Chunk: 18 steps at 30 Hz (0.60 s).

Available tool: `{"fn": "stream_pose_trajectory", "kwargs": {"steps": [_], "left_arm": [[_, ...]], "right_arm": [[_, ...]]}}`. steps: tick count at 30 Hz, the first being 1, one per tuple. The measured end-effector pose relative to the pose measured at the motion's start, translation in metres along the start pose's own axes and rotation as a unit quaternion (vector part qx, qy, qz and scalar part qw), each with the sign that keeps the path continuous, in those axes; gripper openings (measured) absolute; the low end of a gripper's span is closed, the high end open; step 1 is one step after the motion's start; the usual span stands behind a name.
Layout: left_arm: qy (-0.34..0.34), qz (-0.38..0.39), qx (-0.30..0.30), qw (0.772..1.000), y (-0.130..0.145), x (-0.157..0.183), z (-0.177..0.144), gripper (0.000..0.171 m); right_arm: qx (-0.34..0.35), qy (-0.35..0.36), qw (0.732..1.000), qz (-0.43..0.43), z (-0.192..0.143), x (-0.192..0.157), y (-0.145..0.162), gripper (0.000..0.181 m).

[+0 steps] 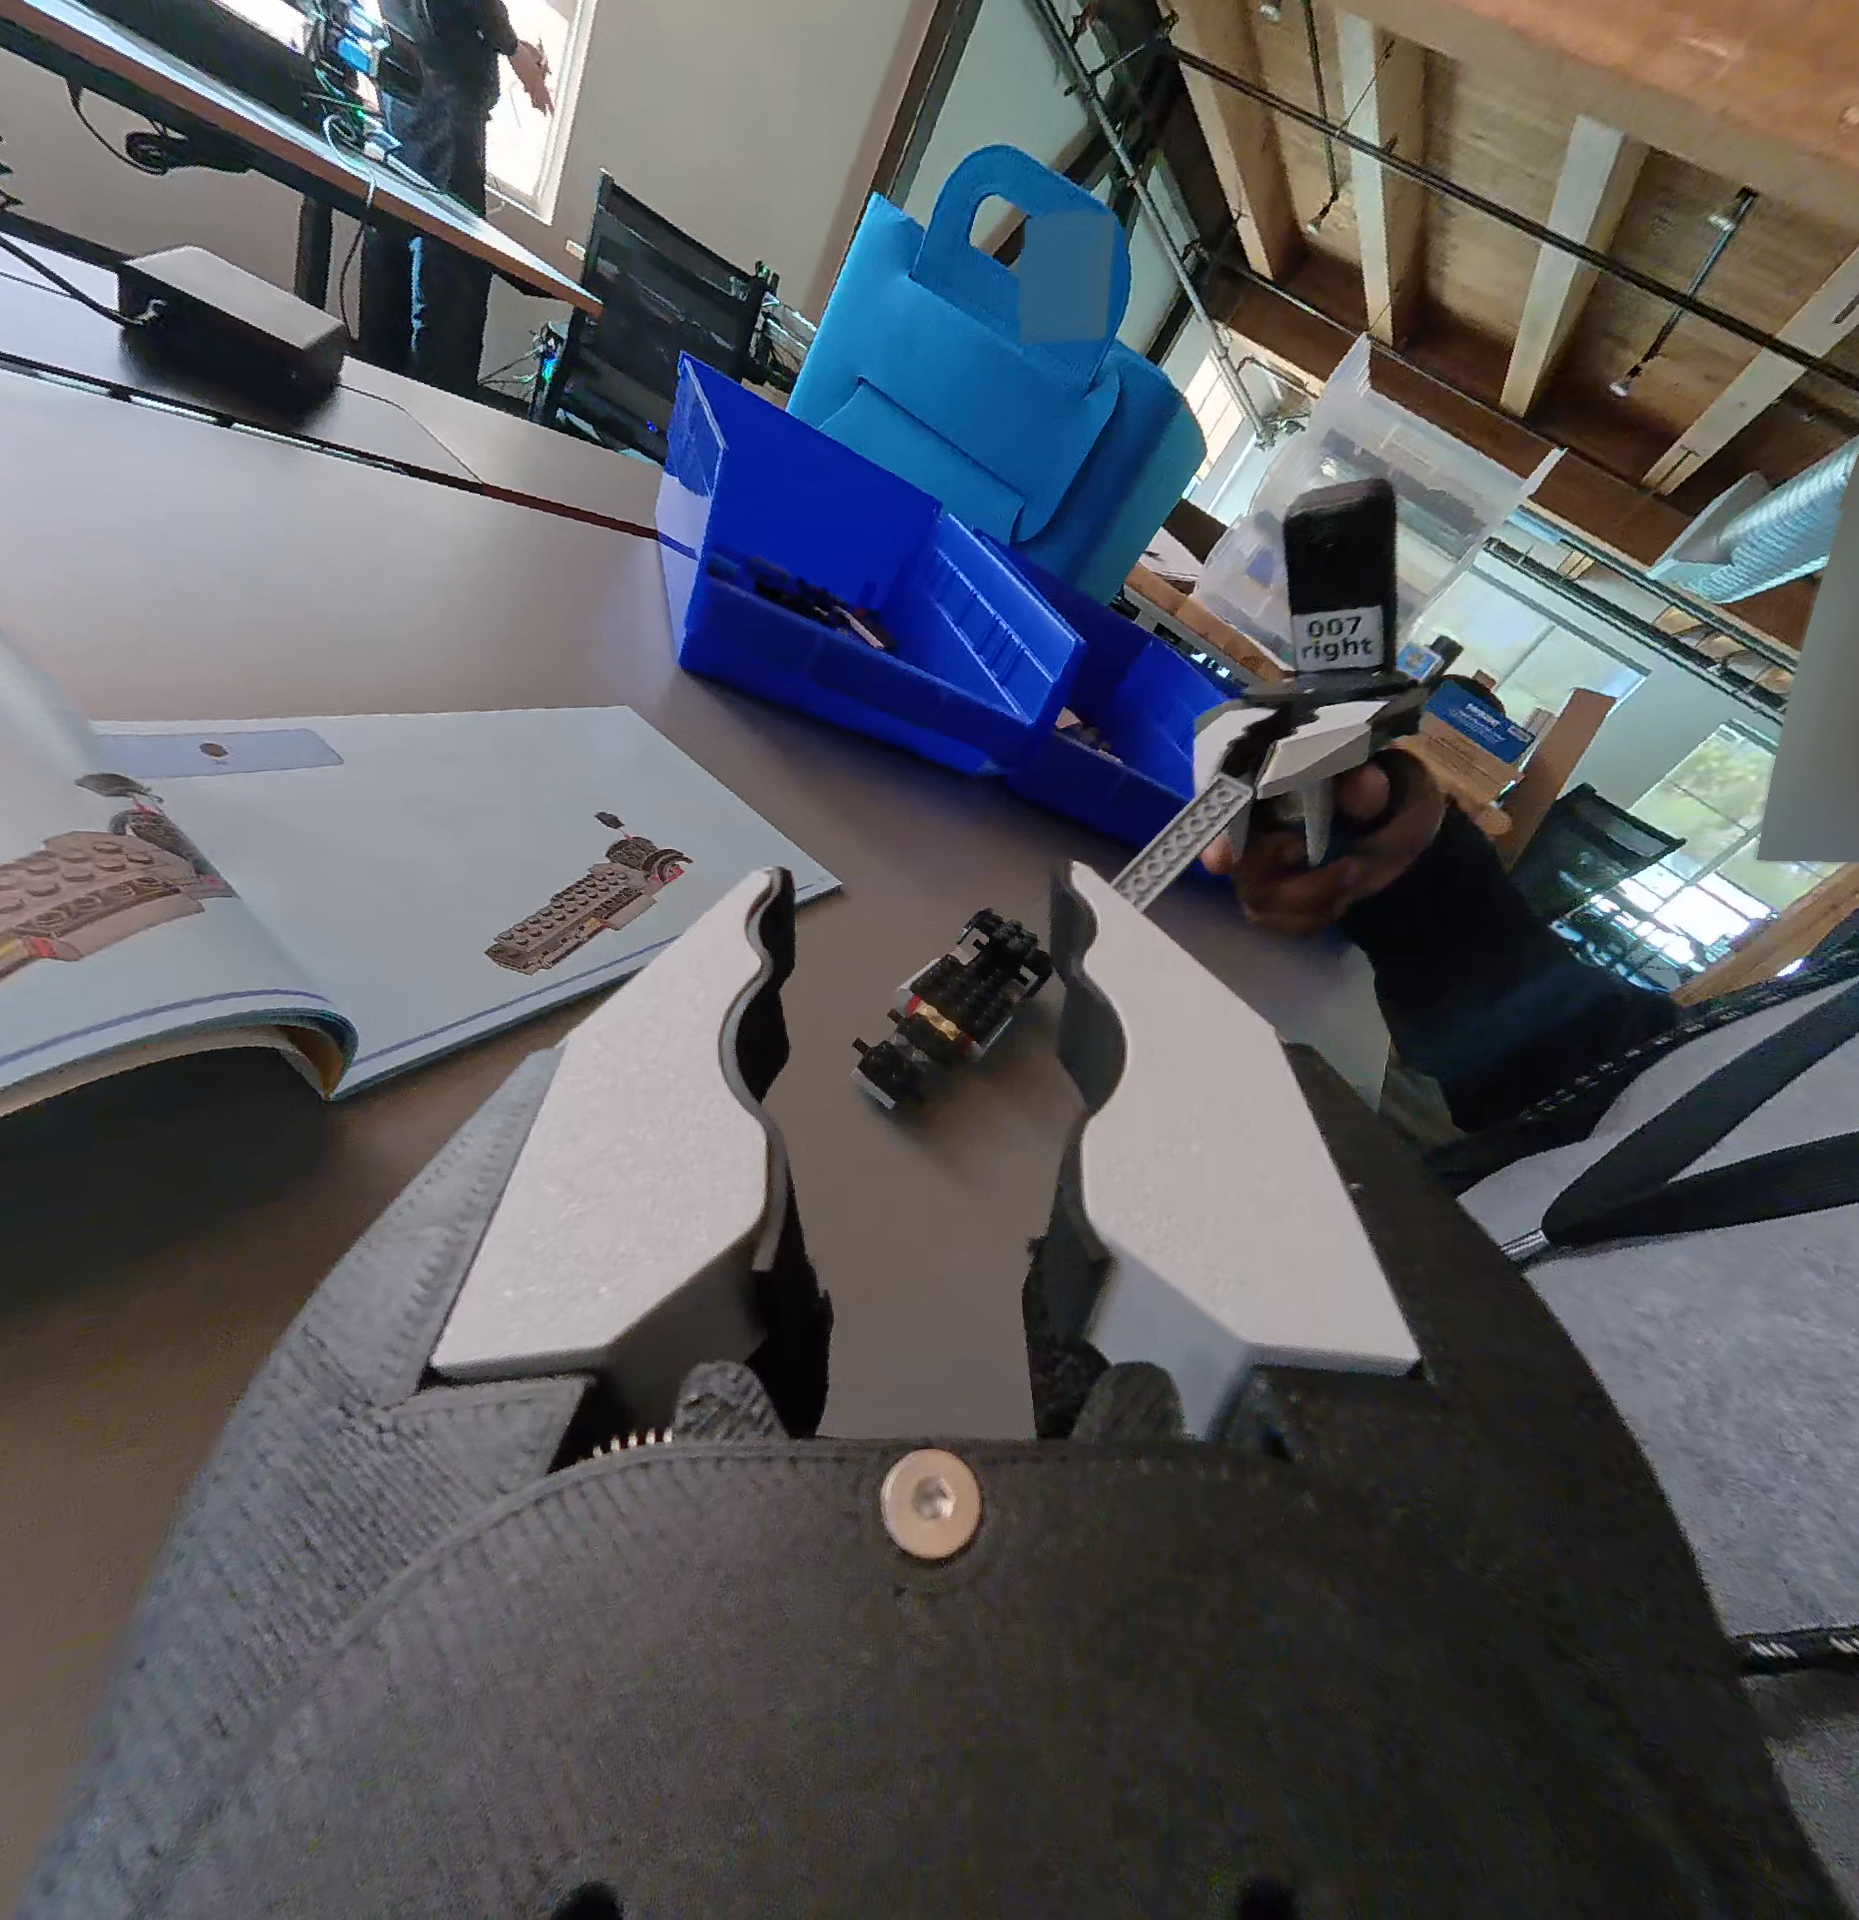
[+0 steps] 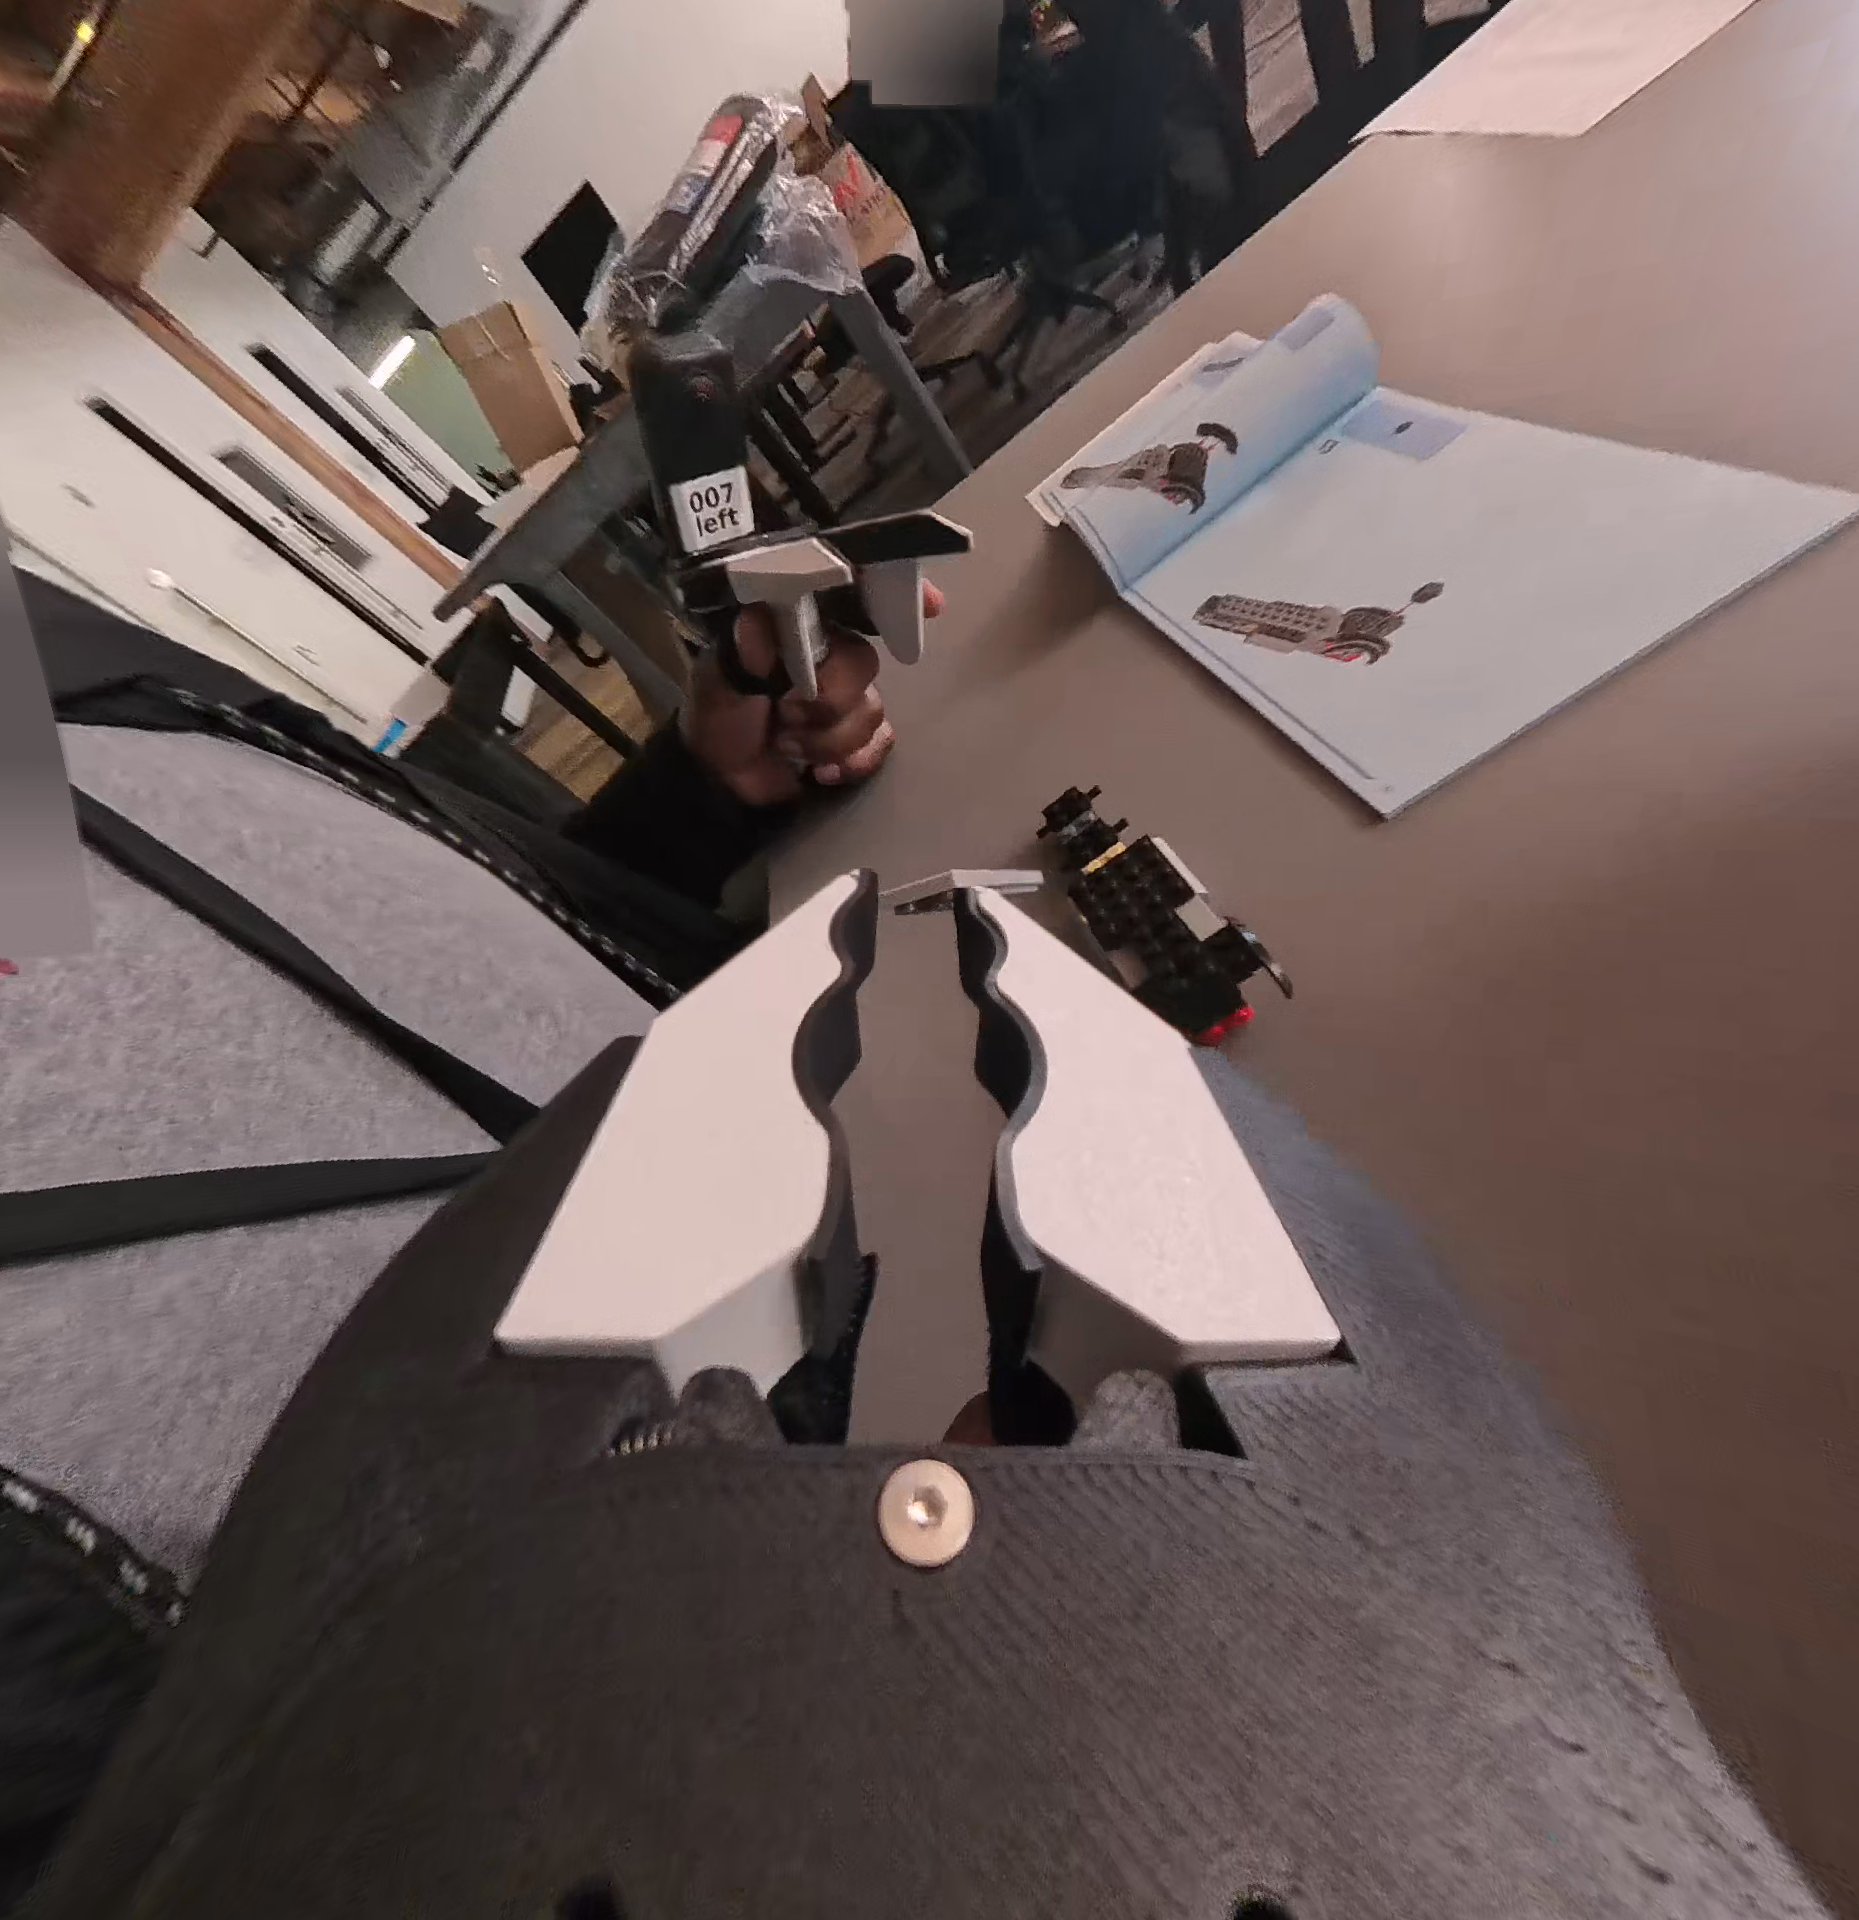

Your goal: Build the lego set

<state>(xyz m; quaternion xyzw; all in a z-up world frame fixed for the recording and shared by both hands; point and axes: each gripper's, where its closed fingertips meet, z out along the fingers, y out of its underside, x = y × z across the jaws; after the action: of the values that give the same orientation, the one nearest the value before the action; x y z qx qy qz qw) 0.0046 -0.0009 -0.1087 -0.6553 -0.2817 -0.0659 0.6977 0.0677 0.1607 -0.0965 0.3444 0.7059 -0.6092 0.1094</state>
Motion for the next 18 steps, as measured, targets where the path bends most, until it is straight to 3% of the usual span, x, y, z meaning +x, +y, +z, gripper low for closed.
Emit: {"fn": "stream_pose_trajectory", "kwargs": {"steps": [18], "left_arm": [[0.028,0.036,-0.075,0.996,0.024,0.017,0.01,0.048]], "right_arm": [[0.036,-0.061,0.996,0.046,0.05,-0.009,0.008,0.017]]}}
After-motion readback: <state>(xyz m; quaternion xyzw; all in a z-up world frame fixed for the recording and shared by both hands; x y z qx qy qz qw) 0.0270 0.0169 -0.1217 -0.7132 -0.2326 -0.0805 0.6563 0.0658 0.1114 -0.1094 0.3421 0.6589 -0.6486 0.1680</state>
